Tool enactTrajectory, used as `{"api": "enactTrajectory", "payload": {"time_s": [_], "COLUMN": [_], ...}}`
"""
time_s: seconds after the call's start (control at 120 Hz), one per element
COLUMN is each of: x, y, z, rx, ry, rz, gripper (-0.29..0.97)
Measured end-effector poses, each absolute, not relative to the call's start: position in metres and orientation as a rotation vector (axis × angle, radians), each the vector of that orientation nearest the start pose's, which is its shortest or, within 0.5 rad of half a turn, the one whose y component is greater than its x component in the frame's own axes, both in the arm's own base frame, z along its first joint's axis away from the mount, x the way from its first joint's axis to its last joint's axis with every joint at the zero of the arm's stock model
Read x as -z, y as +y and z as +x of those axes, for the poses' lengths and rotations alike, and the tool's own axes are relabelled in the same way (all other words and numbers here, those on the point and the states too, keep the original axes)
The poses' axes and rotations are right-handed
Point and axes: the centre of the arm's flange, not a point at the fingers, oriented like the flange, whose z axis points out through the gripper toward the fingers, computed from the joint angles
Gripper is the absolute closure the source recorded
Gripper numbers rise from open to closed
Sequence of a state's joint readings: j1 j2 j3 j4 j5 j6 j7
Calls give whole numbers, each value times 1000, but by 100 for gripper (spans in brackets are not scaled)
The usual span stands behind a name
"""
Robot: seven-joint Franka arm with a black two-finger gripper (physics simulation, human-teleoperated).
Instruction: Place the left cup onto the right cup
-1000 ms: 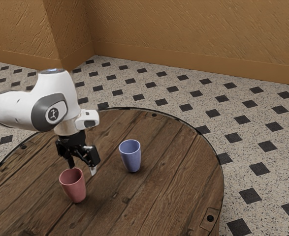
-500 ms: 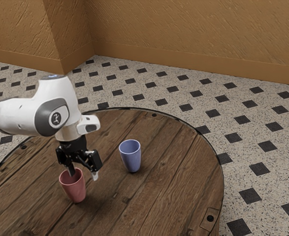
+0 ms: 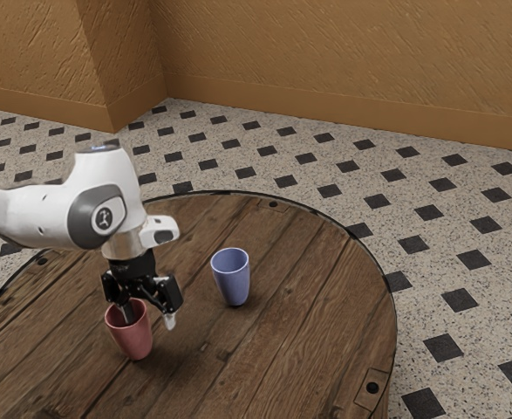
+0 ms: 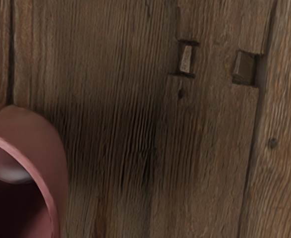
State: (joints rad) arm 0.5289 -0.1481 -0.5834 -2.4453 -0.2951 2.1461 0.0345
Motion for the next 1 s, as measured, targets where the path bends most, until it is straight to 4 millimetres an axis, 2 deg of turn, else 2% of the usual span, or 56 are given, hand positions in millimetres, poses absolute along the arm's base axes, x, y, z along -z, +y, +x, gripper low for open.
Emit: {"api": "enactTrajectory", "payload": {"time_s": [0.4,0.558,0.8,1.0], "x": [-317,-308,-302,-303], "y": [-17,-16,-13,7], "z": [464,472,475,475], "rx": [-292,-298,-293,-286], "ry": [-162,-144,-173,-276], "rz": [-3252,-3238,-3232,-3220], "gripper": [1,5,24,48]}}
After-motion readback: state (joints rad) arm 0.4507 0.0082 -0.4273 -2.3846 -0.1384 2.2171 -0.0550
